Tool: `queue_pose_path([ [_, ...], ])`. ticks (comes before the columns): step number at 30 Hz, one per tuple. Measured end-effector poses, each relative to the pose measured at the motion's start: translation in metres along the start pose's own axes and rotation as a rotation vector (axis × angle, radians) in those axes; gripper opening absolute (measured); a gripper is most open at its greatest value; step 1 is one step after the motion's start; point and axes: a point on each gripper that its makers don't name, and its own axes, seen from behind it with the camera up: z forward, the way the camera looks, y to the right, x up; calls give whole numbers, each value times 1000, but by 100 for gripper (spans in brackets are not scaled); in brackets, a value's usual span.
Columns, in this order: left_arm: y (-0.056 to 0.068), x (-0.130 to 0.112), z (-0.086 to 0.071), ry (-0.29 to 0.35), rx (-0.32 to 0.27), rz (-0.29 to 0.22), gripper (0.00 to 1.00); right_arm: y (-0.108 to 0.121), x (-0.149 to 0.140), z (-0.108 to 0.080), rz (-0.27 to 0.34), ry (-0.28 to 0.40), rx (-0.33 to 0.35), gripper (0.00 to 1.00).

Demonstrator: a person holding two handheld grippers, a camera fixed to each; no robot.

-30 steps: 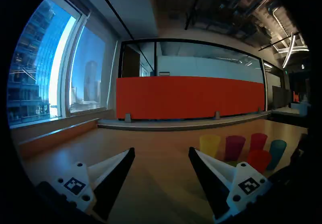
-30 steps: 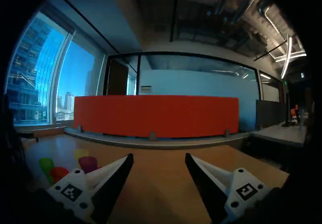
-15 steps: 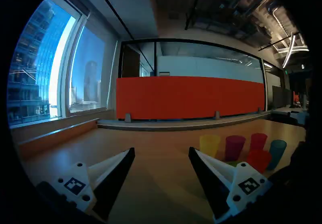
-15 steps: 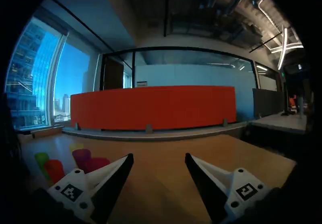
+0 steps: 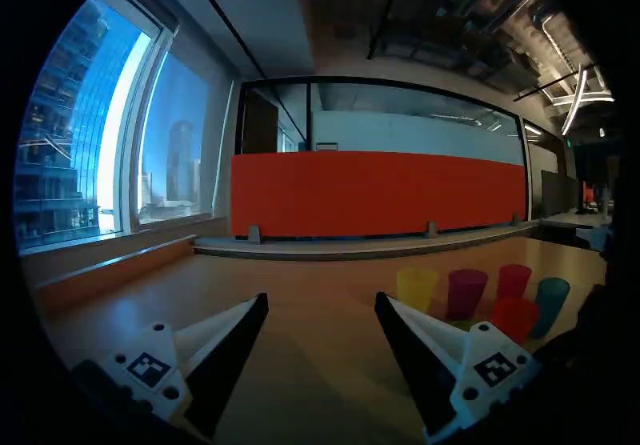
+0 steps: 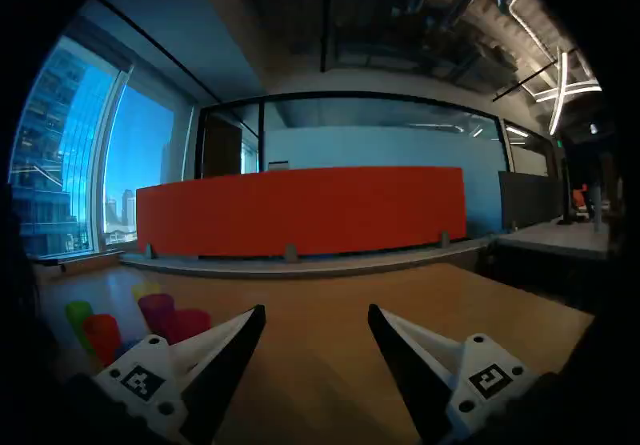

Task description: Pour water

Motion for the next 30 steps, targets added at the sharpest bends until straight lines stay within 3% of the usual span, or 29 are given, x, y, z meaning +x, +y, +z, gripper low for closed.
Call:
queue_pose_path([
  [15, -1, 1, -2, 0, 1, 0, 99, -4, -6, 1, -49, -17, -4, 99],
  [30, 0, 0, 0, 0, 0, 0, 99, -3, -6, -1, -48, -19, -8, 99],
])
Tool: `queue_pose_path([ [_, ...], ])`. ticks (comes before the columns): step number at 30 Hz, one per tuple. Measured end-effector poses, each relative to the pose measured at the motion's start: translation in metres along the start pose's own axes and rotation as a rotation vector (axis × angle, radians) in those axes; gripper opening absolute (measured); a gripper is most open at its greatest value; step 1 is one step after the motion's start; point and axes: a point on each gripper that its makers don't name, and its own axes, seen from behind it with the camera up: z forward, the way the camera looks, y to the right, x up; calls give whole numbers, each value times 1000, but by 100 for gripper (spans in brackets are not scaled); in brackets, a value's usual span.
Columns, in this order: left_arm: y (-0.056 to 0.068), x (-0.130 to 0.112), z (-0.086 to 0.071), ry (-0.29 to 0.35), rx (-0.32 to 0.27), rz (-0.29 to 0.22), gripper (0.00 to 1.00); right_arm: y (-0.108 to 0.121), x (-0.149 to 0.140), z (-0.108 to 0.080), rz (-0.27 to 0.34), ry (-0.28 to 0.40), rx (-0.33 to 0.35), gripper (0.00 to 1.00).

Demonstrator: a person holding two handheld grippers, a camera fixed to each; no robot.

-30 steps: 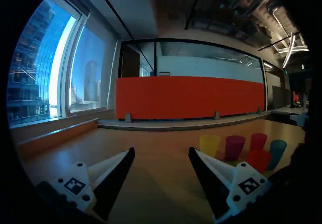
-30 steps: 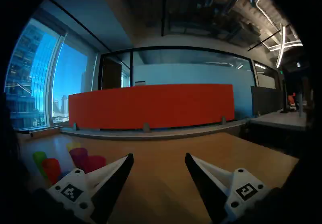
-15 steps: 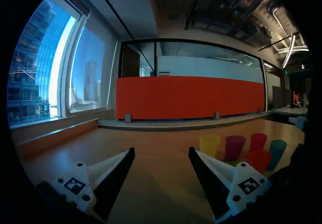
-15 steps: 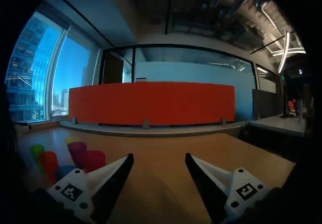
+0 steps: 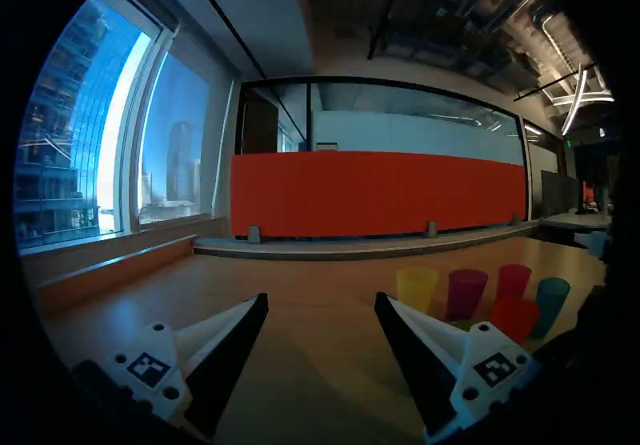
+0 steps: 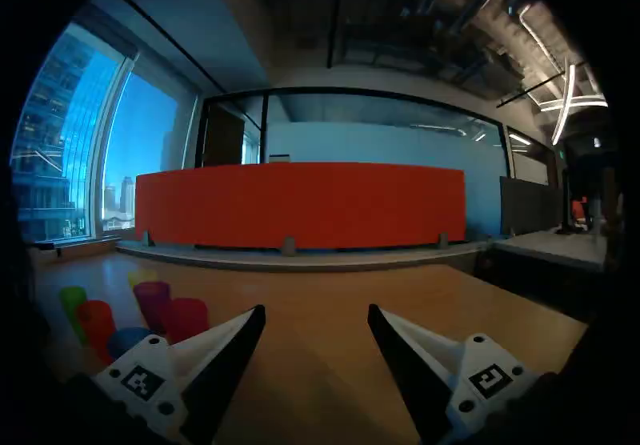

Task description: Pour water

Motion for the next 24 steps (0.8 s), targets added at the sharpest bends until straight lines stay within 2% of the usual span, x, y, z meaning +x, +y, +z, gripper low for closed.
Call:
queue_pose_path([
  [24, -1, 0, 0, 0, 0, 0, 99, 0, 0, 1, 0, 0, -1, 99],
])
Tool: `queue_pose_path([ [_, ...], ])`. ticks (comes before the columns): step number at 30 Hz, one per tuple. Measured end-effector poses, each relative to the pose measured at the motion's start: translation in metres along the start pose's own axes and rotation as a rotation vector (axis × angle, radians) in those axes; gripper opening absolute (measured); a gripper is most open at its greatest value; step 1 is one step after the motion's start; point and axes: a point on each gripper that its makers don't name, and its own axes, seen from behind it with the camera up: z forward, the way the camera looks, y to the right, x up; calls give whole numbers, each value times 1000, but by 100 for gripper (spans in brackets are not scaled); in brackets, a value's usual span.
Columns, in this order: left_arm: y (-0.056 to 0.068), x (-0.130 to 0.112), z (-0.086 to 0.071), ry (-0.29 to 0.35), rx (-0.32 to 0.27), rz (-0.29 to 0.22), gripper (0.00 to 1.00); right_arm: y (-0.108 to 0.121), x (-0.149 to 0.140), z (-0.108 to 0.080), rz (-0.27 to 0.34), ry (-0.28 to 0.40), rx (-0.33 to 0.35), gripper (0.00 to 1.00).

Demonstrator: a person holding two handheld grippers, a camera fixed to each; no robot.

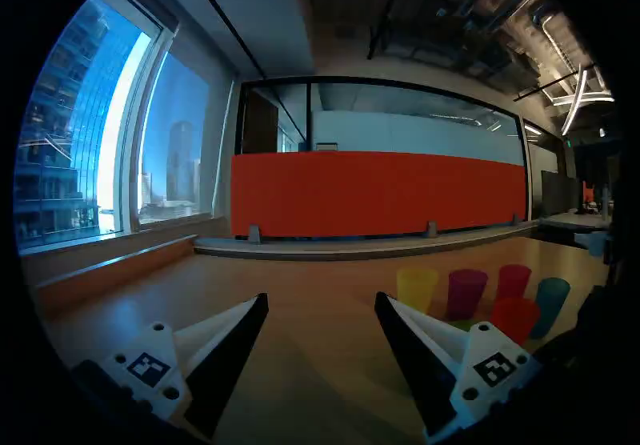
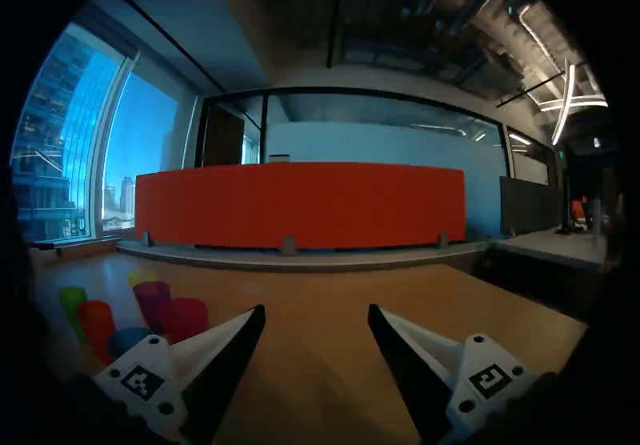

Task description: Pour water

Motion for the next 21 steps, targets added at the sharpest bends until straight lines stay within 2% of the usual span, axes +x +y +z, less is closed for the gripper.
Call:
queue_pose_path([
  [15, 1, -1, 1, 0, -1, 0, 100, 0, 0, -1, 0, 0, 0, 99],
  [21, 0, -2, -3, 0, -1, -2, 100, -1, 0, 0, 0, 0, 0, 99],
])
